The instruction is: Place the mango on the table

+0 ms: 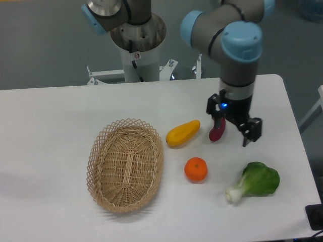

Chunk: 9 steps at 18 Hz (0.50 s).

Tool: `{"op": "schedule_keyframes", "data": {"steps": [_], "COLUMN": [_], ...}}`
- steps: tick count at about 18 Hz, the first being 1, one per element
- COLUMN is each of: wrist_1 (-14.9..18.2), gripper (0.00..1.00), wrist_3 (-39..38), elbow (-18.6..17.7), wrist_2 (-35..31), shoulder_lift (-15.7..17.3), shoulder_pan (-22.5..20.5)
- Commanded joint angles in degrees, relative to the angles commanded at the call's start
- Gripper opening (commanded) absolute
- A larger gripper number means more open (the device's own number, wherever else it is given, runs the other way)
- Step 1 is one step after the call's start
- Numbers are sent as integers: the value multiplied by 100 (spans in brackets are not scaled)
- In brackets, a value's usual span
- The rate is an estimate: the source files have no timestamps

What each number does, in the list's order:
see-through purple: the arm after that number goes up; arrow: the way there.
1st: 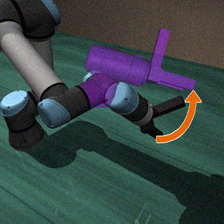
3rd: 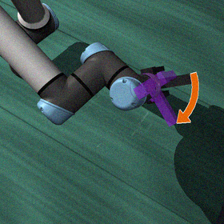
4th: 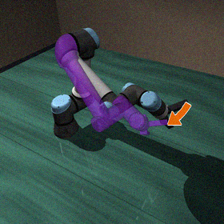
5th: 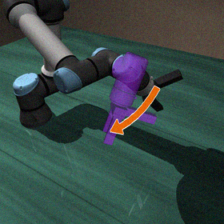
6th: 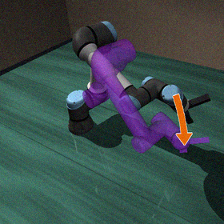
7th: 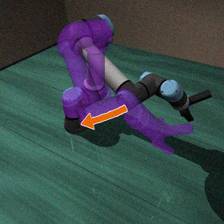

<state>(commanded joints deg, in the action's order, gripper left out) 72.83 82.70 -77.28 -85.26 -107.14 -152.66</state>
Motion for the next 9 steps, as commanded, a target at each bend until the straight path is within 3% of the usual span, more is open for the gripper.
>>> {"op": "schedule_keyframes", "data": {"steps": [3,9], "wrist_1": [485,969], "gripper": [100,100], "wrist_3": [61,1193], "elbow": [450,538], "wrist_2": [229,247], "shoulder_lift": [-35,70], "shoulder_pan": [-229,-817]}}
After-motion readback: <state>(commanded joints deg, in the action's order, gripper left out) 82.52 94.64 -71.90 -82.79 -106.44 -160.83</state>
